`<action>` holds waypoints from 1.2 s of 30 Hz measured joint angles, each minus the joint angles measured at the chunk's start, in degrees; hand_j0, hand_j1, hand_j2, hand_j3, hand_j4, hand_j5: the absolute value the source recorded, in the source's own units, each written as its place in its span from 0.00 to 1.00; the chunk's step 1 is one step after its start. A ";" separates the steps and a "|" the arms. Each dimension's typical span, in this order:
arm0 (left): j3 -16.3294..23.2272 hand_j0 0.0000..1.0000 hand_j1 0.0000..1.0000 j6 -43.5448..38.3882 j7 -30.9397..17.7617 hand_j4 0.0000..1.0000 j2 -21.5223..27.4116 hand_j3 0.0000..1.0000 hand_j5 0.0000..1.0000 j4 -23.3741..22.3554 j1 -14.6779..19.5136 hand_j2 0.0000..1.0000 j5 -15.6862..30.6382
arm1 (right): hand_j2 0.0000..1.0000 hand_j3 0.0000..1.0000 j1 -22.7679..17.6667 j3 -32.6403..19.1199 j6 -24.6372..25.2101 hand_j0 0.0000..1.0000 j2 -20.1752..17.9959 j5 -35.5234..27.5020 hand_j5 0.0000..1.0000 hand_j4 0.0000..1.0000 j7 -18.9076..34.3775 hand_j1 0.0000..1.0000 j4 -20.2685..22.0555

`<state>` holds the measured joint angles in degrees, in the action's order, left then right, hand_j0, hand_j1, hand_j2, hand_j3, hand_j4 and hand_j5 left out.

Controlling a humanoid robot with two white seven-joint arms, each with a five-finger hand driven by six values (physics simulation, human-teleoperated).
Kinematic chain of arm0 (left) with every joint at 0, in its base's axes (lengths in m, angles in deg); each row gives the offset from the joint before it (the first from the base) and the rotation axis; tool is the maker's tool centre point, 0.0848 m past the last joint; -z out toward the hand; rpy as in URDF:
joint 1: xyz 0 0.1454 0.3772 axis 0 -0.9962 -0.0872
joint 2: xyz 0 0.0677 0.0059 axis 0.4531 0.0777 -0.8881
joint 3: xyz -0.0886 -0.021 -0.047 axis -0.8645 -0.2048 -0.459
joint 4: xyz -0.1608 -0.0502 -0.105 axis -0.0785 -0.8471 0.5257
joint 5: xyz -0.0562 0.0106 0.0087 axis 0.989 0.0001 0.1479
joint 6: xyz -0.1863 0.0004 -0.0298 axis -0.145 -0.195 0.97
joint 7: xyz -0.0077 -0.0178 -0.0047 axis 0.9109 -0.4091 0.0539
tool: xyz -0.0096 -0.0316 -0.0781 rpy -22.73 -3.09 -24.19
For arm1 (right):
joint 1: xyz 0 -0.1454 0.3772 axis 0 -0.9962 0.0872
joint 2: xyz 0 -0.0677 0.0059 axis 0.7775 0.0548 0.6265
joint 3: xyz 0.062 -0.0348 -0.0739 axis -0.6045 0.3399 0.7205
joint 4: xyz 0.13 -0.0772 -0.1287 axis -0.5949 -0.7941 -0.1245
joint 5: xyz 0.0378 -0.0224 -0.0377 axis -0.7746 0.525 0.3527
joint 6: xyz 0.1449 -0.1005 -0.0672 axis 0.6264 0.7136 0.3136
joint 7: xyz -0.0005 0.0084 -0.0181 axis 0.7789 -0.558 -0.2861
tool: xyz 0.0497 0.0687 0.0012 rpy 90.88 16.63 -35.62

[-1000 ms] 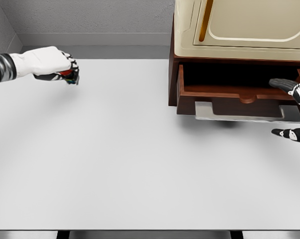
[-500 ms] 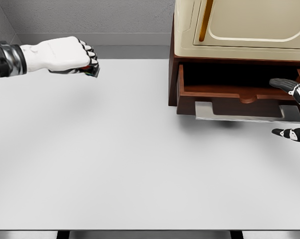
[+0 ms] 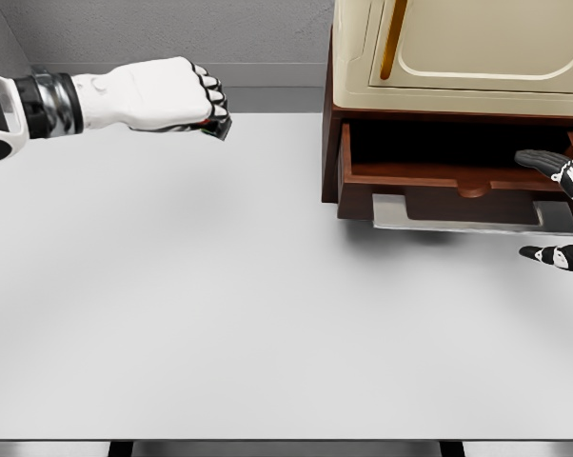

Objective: Put the switch into the drawer with left arm, and close the drawer with right arm

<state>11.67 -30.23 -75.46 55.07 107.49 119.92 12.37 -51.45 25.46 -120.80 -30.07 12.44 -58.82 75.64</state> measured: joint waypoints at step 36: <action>3.20 0.46 0.46 0.00 -0.01 0.46 -9.82 0.46 0.46 8.44 7.12 0.46 0.63 | 1.00 1.00 -0.09 0.00 0.00 1.00 -0.16 0.00 1.00 1.00 0.00 1.00 -0.06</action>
<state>14.87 -30.23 -75.47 45.24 115.93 127.04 13.00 -51.53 25.46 -120.80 -30.23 12.44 -58.83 75.58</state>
